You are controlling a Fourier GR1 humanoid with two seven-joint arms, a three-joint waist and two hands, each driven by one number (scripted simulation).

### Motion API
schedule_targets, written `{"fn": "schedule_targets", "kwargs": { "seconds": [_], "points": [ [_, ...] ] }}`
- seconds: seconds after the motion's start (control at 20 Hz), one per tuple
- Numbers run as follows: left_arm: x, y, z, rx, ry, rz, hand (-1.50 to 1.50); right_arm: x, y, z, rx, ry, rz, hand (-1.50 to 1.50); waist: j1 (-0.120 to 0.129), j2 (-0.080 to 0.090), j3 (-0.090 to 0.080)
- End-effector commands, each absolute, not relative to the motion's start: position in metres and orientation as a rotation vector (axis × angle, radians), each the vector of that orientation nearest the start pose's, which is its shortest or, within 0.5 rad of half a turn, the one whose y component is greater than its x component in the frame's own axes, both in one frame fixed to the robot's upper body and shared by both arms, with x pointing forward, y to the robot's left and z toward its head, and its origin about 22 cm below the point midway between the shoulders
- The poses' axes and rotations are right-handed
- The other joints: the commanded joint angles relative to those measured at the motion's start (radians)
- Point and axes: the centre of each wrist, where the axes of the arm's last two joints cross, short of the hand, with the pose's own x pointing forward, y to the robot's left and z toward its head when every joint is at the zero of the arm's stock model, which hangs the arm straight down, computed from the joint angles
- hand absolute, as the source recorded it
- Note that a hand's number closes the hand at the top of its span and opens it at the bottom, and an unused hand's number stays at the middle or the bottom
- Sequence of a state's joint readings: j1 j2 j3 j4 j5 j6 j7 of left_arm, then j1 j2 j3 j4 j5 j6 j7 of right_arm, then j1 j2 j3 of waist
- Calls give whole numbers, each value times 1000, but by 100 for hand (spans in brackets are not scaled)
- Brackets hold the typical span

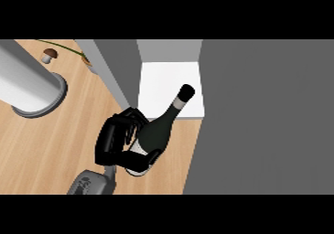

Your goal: Pick up the wine, place it into the cabinet and close the cabinet

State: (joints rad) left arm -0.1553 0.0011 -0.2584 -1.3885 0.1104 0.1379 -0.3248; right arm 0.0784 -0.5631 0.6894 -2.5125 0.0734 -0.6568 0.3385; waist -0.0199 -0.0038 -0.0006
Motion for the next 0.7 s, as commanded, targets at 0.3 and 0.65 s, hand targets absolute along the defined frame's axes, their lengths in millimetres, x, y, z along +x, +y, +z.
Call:
{"fn": "schedule_targets", "kwargs": {
  "seconds": [0.3,0.65],
  "points": [
    [308,131,-9,-138,-1826,-124,150,72,-192,202,185,-1942,134,-150,-9,2,0],
    [332,123,-15,-135,-1793,-142,150,67,-187,193,213,-1926,124,-150,-28,3,0]
  ]
}}
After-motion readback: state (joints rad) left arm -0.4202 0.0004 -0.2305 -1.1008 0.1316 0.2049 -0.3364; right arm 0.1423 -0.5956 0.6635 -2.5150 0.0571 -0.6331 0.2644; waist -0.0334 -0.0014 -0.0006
